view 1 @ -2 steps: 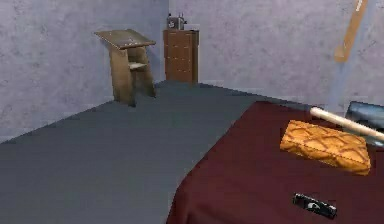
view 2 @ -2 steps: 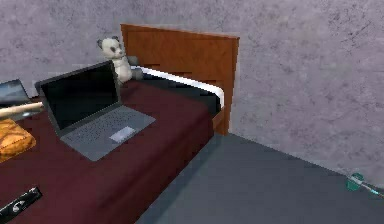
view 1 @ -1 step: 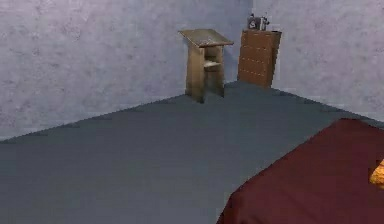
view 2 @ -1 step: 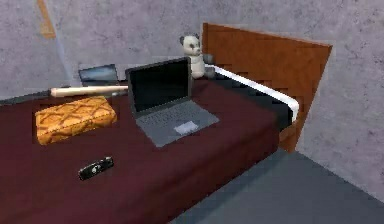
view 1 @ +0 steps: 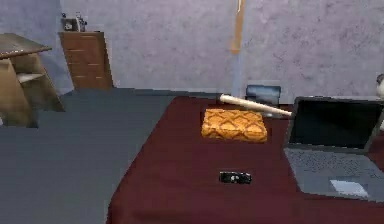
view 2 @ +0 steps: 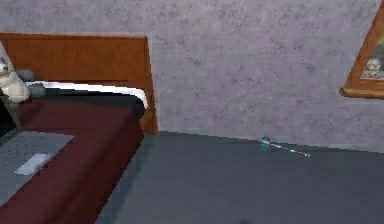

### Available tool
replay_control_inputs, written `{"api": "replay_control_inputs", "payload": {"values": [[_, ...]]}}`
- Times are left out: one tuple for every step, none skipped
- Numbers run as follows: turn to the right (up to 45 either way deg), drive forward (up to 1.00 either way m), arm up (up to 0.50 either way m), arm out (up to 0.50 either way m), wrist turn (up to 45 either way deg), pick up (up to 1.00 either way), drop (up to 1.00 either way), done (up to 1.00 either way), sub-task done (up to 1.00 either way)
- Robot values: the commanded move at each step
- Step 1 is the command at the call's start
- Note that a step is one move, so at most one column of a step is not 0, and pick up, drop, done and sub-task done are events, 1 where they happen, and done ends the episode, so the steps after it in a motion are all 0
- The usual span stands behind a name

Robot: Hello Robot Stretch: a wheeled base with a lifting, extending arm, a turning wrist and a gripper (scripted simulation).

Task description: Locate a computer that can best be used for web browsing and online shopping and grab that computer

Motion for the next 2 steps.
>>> {"api": "replay_control_inputs", "payload": {"values": [[45.0,0.0,0.0,0.0,0.0,0.0,0.0,0.0,0.0],[33.0,0.0,0.0,0.0,0.0,0.0,0.0,0.0,0.0]]}}
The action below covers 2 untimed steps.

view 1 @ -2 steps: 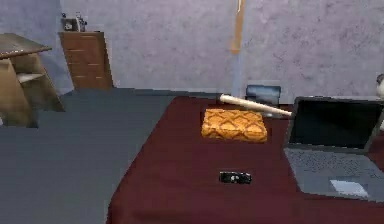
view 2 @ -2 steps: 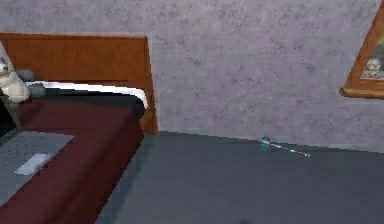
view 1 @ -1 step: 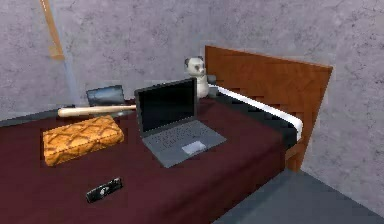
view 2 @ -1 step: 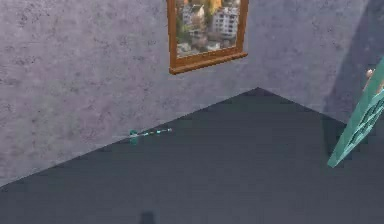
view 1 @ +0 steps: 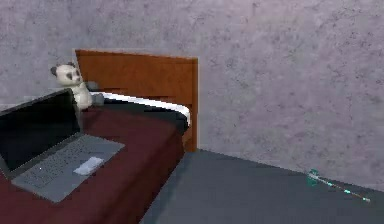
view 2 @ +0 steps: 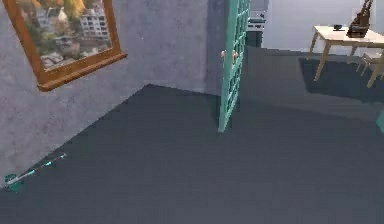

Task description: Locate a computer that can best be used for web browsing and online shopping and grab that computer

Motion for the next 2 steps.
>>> {"api": "replay_control_inputs", "payload": {"values": [[0.0,1.0,0.0,0.0,0.0,0.0,0.0,0.0,0.0],[3.0,0.0,0.0,0.0,0.0,0.0,0.0,0.0,0.0]]}}
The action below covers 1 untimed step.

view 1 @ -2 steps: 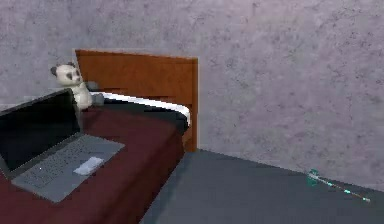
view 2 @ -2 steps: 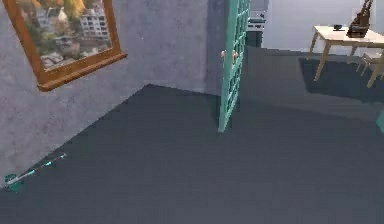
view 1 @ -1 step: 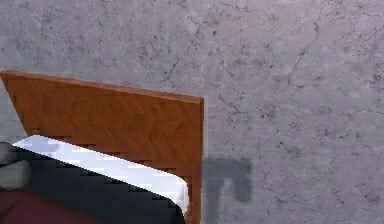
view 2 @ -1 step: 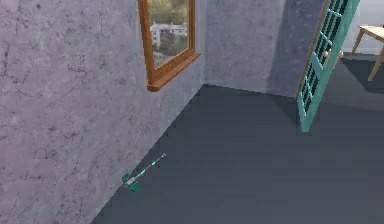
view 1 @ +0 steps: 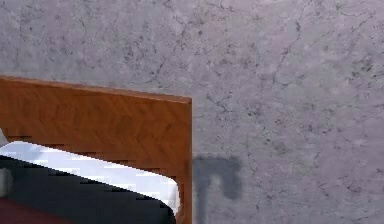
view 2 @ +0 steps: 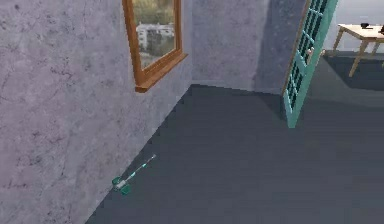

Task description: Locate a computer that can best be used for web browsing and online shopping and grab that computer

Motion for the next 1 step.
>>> {"api": "replay_control_inputs", "payload": {"values": [[0.0,0.05,0.0,0.0,0.0,0.0,0.0,0.0,0.0]]}}
